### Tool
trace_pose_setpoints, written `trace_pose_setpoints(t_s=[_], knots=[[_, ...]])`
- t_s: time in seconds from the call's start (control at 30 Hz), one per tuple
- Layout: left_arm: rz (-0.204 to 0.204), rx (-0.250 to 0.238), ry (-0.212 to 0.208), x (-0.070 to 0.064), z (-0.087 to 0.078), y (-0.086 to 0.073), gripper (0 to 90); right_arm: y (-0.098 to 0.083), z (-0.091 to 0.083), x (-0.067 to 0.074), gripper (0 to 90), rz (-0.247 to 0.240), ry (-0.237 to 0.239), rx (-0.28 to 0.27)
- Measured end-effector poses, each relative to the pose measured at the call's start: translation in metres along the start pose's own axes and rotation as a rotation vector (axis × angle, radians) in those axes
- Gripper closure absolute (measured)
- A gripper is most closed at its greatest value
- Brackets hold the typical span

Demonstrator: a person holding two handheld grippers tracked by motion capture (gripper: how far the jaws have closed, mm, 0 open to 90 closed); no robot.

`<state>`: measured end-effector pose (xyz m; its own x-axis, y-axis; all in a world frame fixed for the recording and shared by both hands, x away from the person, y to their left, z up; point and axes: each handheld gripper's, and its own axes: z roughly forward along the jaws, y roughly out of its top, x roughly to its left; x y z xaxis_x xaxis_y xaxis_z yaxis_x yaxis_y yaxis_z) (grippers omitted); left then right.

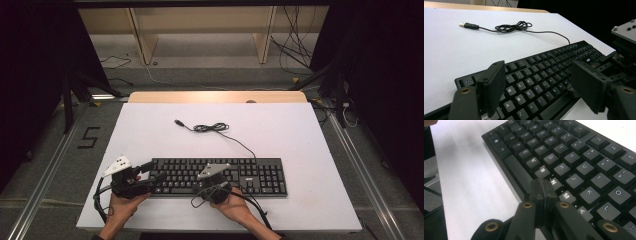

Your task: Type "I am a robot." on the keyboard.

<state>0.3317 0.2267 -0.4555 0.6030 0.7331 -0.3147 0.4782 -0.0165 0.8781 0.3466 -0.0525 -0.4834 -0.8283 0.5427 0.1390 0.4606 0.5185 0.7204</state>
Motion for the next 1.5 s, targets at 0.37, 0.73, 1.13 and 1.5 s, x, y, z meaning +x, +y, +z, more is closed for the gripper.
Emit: trace_pose_setpoints(t_s=[0.37, 0.73, 1.13, 1.5], knots=[[-0.003, 0.006, 0.007, 0.002, 0.001, 0.0, 27.7, 0.0, -0.009, -0.003, 83.7, 0.041, 0.024, -0.049], [0.008, 0.036, 0.021, 0.0, 0.007, 0.0, 29.0, -0.003, -0.042, -0.015, 62.3, 0.08, 0.026, -0.153], [0.022, 0.113, 0.048, -0.001, 0.021, 0.003, 45.4, -0.007, -0.064, -0.02, 46.3, 0.095, 0.011, -0.204], [0.076, 0.198, 0.037, -0.004, 0.043, 0.009, 73.8, -0.013, -0.072, -0.02, 39.1, 0.101, -0.009, -0.205]])
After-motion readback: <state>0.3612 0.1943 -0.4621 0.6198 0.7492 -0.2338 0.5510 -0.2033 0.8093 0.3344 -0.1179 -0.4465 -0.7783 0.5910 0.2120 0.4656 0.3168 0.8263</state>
